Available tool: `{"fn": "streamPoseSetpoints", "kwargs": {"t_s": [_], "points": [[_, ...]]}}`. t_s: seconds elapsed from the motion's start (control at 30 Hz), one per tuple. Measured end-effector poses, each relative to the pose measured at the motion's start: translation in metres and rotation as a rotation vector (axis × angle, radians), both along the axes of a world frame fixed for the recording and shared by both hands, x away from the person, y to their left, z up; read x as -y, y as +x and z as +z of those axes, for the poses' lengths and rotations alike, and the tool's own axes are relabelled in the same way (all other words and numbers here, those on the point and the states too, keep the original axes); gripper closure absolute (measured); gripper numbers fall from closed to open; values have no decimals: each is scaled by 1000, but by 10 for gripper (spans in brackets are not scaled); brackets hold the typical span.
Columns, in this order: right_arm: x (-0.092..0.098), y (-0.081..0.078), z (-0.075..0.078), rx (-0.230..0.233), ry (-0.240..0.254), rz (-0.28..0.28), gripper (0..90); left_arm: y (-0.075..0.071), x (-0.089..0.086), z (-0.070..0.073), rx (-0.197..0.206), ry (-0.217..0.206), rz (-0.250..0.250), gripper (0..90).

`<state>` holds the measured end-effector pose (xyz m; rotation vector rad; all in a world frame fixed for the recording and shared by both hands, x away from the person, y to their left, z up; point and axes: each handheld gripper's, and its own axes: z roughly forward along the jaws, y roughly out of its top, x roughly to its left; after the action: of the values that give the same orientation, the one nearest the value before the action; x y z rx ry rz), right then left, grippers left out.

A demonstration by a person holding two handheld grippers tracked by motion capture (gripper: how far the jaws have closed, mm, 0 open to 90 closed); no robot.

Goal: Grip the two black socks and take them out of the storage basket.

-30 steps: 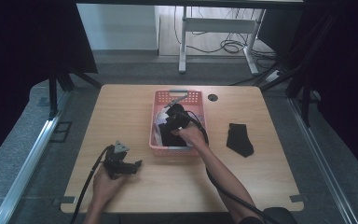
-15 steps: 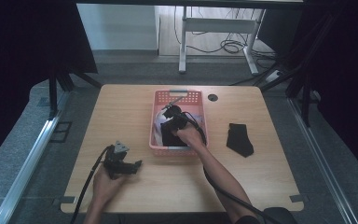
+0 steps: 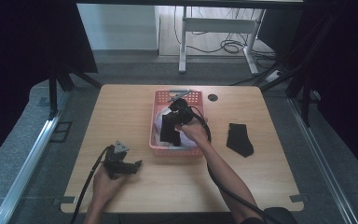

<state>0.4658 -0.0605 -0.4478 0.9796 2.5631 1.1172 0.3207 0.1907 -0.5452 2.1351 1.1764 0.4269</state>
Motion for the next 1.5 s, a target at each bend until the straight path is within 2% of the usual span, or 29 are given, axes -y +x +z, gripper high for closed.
{"fn": "streamPoseSetpoints", "kwargs": {"t_s": [0.17,0.2,0.5,0.73,1.5], "points": [[3,-4,13,13,40,4,872,0,0,0,-1,3,-2,105],[4,-7,20,26,41,10,872,0,0,0,-1,3,-2,105],[9,-16,43,80,55,11,872,0,0,0,1,6,-2,105],[21,-22,64,122,80,-2,872,0,0,0,1,4,-3,105],[73,-27,103,163,124,-87,870,0,0,0,3,-2,2,106]]}}
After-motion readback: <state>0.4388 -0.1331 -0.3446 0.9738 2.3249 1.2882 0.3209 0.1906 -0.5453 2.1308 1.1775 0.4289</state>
